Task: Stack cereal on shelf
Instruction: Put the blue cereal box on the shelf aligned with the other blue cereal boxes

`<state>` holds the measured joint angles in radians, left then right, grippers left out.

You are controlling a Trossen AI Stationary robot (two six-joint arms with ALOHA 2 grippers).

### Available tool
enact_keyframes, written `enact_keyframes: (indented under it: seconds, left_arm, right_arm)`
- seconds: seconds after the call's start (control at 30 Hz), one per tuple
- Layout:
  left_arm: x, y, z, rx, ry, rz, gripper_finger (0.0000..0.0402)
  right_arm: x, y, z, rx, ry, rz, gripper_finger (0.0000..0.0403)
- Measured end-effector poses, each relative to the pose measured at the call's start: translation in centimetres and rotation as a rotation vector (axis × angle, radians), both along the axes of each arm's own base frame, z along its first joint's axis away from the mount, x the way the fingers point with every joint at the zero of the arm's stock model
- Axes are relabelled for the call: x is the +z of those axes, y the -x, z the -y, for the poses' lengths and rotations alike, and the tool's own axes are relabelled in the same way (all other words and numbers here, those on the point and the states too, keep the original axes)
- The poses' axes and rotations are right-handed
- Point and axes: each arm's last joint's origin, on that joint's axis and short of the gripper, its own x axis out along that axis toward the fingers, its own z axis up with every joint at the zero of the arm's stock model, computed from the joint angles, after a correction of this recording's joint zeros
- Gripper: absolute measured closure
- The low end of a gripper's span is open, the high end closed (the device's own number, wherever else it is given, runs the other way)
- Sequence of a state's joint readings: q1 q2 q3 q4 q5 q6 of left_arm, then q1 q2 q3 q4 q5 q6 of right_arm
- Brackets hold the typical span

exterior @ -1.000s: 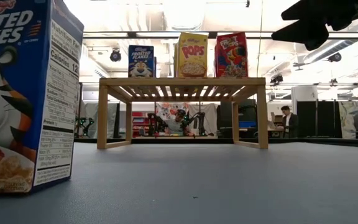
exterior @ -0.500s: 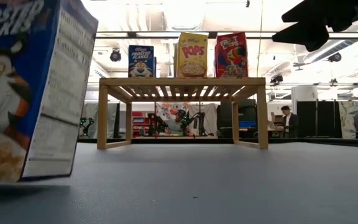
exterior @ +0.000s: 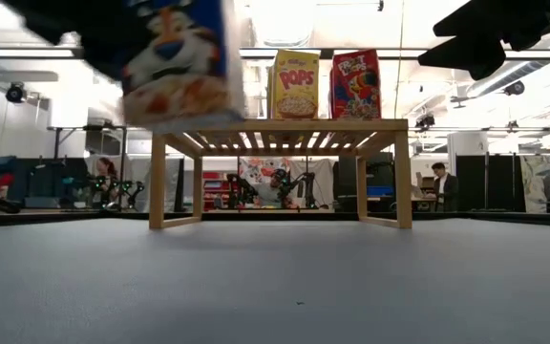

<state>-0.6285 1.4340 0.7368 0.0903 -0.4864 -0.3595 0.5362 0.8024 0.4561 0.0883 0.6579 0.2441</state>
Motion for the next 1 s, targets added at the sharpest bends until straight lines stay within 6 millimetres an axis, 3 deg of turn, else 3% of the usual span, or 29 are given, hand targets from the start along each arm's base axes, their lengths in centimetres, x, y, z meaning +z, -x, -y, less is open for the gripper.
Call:
enact_keyframes:
  seconds: [0.17, 0.5, 0.73, 1.0]
  left_arm:
    - [2.0, -0.3, -3.4, -0.024, -0.054, 0.044, 0.0224]
    - [3.4, 2.9, -9.8, 0.121, -0.106, 0.106, 0.0224]
    - [4.2, 4.6, -11.9, 0.191, -0.092, 0.178, 0.0224]
    - [5.9, 5.1, -12.9, 0.193, -0.176, 0.223, 0.0224]
  right_arm:
    - [0.0, 0.0, 0.0, -0.001, -0.004, 0.001, 0.0113]
    - [0.0, 0.0, 0.0, 0.003, 0.011, -0.003, 0.0113]
    - [-0.1, 0.0, 0.0, 0.005, 0.02, -0.005, 0.0113]
    - [-0.1, 0.0, 0.1, -0.018, 0.035, -0.003, 0.0113]
